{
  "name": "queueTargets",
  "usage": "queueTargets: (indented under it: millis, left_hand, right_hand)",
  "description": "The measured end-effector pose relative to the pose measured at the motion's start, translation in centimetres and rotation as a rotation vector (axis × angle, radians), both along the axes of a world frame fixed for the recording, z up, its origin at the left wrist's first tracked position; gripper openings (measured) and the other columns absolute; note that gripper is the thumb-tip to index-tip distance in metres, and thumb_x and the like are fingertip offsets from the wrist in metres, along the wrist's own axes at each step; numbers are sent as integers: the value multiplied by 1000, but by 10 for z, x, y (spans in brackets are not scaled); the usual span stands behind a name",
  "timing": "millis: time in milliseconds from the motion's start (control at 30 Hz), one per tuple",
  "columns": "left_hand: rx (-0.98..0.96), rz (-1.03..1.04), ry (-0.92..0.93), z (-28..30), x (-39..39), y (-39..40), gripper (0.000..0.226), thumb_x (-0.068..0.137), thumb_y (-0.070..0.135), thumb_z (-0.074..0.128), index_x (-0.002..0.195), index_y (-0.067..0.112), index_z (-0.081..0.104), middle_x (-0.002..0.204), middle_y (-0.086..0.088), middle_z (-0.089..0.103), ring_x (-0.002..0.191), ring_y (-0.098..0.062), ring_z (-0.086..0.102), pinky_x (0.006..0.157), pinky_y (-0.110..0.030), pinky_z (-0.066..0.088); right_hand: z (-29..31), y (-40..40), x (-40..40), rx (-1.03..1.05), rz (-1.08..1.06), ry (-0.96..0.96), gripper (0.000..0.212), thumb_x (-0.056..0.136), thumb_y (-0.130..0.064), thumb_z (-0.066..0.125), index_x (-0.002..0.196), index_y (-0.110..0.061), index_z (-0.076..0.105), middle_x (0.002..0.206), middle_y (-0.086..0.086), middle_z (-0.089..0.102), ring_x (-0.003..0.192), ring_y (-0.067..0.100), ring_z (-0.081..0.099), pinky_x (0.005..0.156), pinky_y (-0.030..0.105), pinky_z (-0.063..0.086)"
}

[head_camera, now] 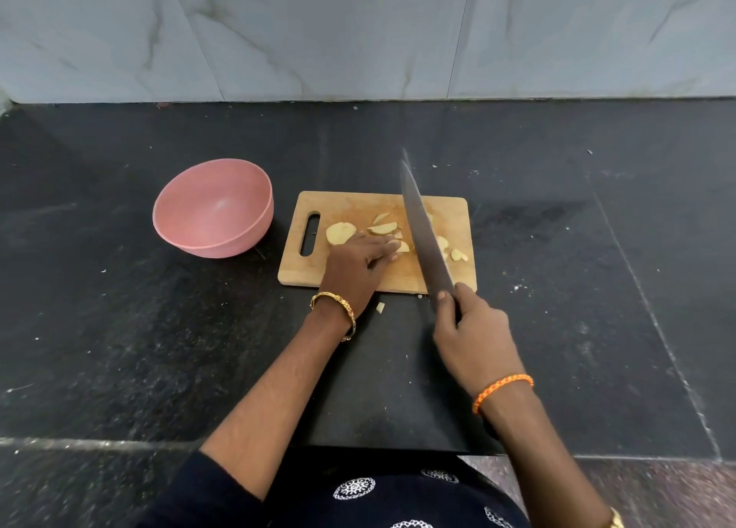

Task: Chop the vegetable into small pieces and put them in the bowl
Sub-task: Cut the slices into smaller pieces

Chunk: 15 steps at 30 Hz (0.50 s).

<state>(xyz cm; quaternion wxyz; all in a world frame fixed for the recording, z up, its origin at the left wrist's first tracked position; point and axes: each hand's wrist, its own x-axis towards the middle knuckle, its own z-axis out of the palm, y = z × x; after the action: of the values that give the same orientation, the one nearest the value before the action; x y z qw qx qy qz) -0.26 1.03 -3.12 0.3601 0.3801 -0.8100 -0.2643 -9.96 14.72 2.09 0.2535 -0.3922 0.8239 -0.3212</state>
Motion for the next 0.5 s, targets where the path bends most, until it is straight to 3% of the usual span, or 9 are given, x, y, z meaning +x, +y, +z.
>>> queueTargets:
  millis: [100, 267, 500]
  left_hand:
    - [-70, -11, -60, -2, 2, 2, 19, 81, 12, 69, 99, 5, 71, 102, -8, 71, 98, -14, 66, 103, -30, 39]
    - [-130, 20, -107, -1, 3, 6, 22, 83, 13, 66, 102, 3, 70, 102, -9, 71, 97, -14, 67, 102, -29, 39]
    - [-5, 95, -27, 4, -5, 11, 23, 80, 7, 69, 102, 2, 70, 102, -11, 71, 98, -19, 67, 96, -37, 49]
  right_hand:
    - [-14, -4, 7, 38, -3, -10, 25, 98, -29, 37, 78, -15, 40, 67, 14, 53, 70, 39, 51, 63, 38, 45]
    - [-22, -10, 11, 17, 10, -5, 26, 98, -28, 37, 75, -14, 38, 61, 10, 49, 63, 35, 47, 59, 36, 41]
    - [-19, -17, 9, 78, 84, 55, 22, 99, -29, 32, 83, -14, 37, 71, 16, 56, 69, 38, 55, 63, 38, 46]
